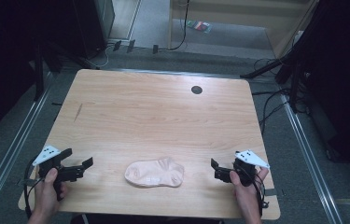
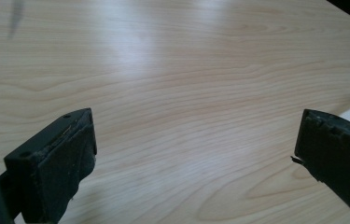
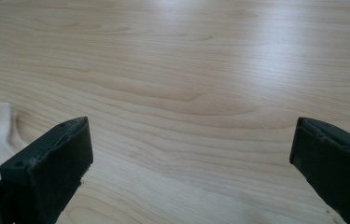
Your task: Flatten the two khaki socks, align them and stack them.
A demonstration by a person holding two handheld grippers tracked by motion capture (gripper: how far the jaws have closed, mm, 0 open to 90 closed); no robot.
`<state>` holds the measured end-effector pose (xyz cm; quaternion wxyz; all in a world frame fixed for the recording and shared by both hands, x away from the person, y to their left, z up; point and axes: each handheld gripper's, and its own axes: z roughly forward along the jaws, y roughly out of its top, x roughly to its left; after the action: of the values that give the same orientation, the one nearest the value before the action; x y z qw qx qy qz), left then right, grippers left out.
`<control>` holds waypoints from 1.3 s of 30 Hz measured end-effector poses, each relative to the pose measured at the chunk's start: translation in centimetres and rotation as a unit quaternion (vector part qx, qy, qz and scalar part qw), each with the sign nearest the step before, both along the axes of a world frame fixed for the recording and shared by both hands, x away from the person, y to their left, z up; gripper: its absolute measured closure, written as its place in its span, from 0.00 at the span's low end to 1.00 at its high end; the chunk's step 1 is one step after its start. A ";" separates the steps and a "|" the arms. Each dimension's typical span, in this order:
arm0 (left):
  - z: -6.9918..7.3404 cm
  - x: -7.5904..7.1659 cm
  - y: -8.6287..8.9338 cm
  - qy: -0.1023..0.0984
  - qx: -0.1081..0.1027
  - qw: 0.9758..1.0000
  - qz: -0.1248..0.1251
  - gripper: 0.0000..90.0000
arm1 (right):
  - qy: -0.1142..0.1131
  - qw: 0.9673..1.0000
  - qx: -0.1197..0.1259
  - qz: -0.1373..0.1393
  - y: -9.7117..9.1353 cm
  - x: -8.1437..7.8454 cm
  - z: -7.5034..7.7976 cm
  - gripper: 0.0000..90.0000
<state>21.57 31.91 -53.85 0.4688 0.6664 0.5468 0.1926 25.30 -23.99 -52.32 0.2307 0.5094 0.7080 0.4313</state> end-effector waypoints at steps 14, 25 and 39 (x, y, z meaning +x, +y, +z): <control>-0.5 -1.1 4.2 -0.003 0.003 0.999 0.042 0.00 | 0.010 1.000 -0.002 -0.029 -4.1 -0.5 -0.8 0.00; -0.8 -2.1 6.0 0.003 0.015 0.999 0.049 0.00 | 0.009 0.997 -0.017 -0.070 -7.4 -1.6 -1.7 0.00; -1.2 -2.7 6.4 0.018 0.030 0.999 0.039 0.00 | 0.012 0.996 -0.010 -0.085 -9.6 -3.5 -2.1 0.00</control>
<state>18.87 38.29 -55.09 0.4313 0.6615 0.5746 0.2151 21.83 -33.60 -54.46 0.2635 0.5707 0.6691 0.3965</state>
